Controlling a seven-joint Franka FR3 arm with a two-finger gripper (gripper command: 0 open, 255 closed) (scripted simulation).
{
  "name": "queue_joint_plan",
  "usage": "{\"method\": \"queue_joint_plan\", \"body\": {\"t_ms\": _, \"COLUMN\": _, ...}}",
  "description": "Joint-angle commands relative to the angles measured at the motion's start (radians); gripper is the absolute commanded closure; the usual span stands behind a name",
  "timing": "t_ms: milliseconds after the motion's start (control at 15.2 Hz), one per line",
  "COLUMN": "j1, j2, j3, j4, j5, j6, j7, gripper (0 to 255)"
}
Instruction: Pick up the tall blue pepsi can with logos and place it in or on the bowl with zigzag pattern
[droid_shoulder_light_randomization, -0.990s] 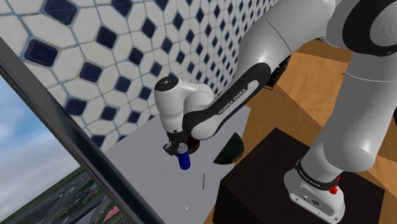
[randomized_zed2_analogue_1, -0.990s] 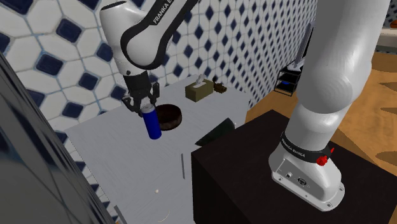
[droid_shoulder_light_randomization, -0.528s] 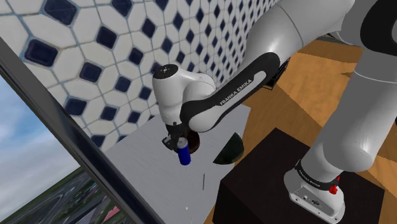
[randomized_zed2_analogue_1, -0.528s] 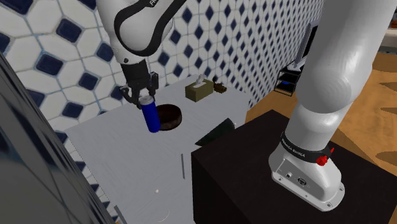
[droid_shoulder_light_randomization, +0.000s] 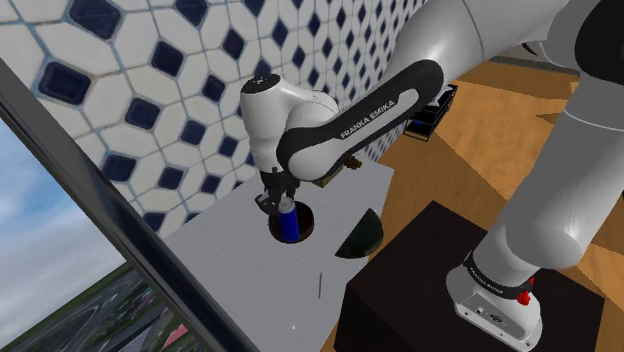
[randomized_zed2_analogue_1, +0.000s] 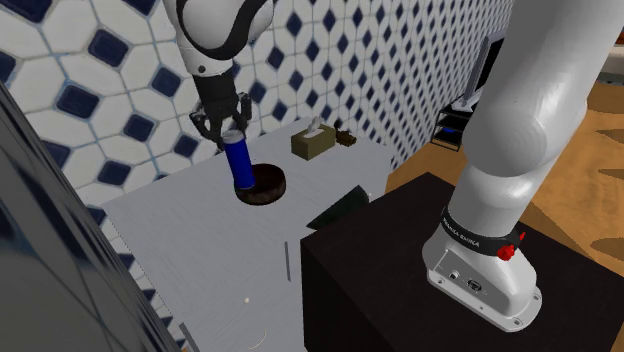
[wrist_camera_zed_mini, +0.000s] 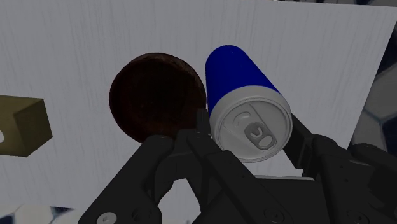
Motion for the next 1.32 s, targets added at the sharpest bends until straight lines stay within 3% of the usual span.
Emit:
{"method": "queue_joint_plan", "body": {"t_ms": 0, "j1": -0.025, "j2": 0.010, "j3": -0.020, "j4": 0.037, "j5": -0.002, "j6": -0.022, "j7": -0.049, "gripper": 255}}
{"method": "queue_joint_plan", "body": {"t_ms": 660, "j1": -0.121, "j2": 0.095, "j3": -0.102, "j4": 0.247, "j5": -0.020, "j6": -0.133, "j7": -0.243, "gripper": 255}}
{"method": "queue_joint_plan", "body": {"t_ms": 1254, "j1": -0.114, "j2": 0.151, "j3": -0.113, "j4": 0.192, "j5": -0.059, "j6": -0.030, "j7": -0.210, "gripper": 255}}
